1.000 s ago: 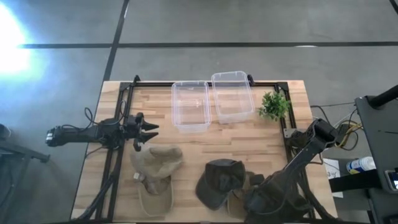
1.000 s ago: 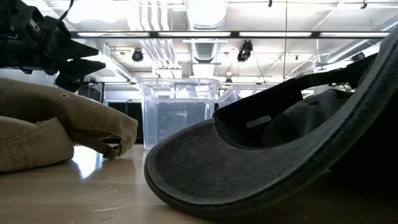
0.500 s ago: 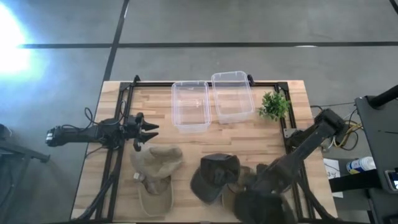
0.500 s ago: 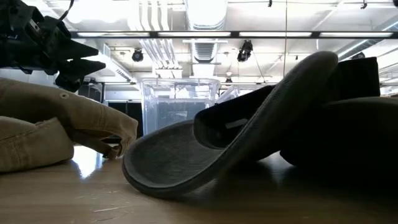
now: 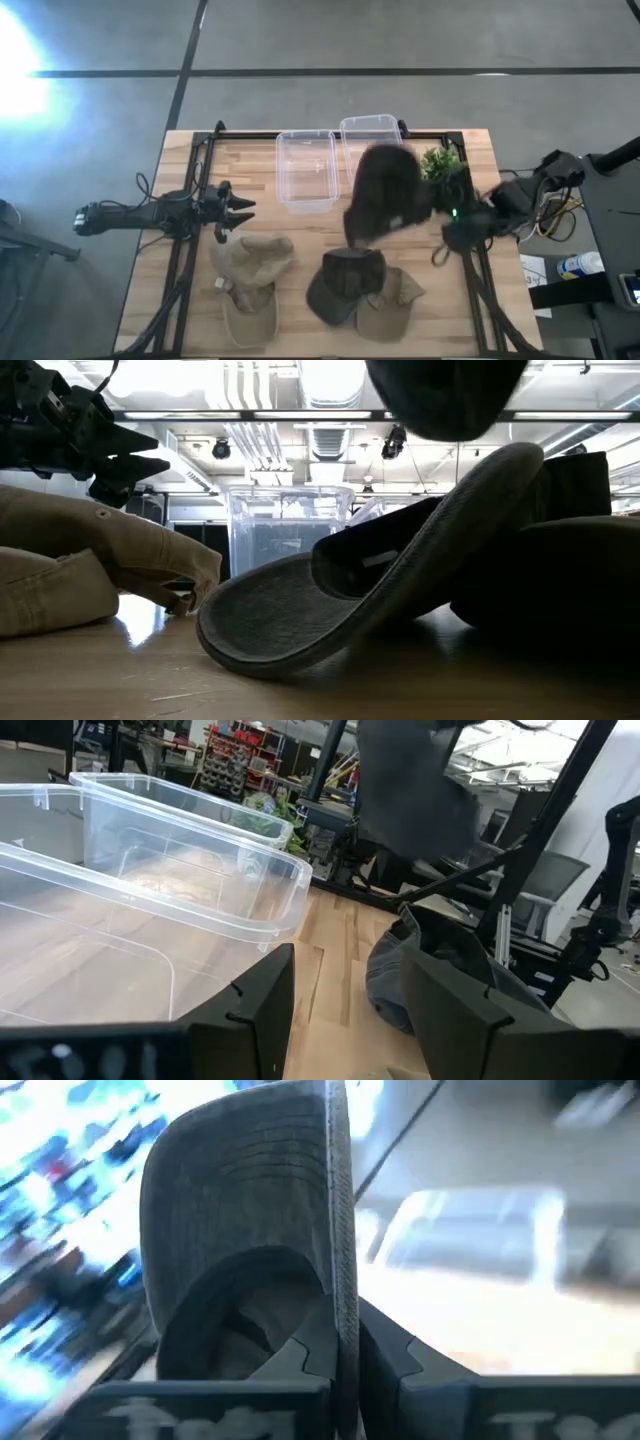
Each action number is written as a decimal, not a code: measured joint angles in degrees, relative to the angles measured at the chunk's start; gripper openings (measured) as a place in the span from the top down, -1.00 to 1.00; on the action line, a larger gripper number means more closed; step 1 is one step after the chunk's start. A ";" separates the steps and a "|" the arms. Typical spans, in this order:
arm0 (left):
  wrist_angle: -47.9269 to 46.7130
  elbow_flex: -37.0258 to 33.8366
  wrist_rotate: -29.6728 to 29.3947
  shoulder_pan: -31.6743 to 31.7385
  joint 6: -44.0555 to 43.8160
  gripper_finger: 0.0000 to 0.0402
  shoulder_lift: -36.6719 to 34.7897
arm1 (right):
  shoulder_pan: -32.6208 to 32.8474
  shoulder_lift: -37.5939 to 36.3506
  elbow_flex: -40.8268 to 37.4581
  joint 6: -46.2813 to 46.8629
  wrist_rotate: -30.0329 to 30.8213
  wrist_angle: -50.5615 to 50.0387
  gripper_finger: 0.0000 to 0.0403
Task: Pick & Place hat
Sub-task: Put the right blue cap into the right transparent bin
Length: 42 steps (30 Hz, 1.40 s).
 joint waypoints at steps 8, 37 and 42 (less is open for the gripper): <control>-0.02 0.02 -0.02 0.00 0.01 0.12 0.00 | -20.98 2.32 -0.07 -9.14 14.18 8.06 0.93; 0.04 0.02 -0.07 -0.01 -0.02 0.12 0.00 | -41.70 32.11 -0.37 -4.34 -23.77 7.56 0.77; 0.04 0.00 -0.07 -0.02 0.01 0.12 0.00 | -42.12 29.79 -0.38 -2.84 -25.82 3.97 0.57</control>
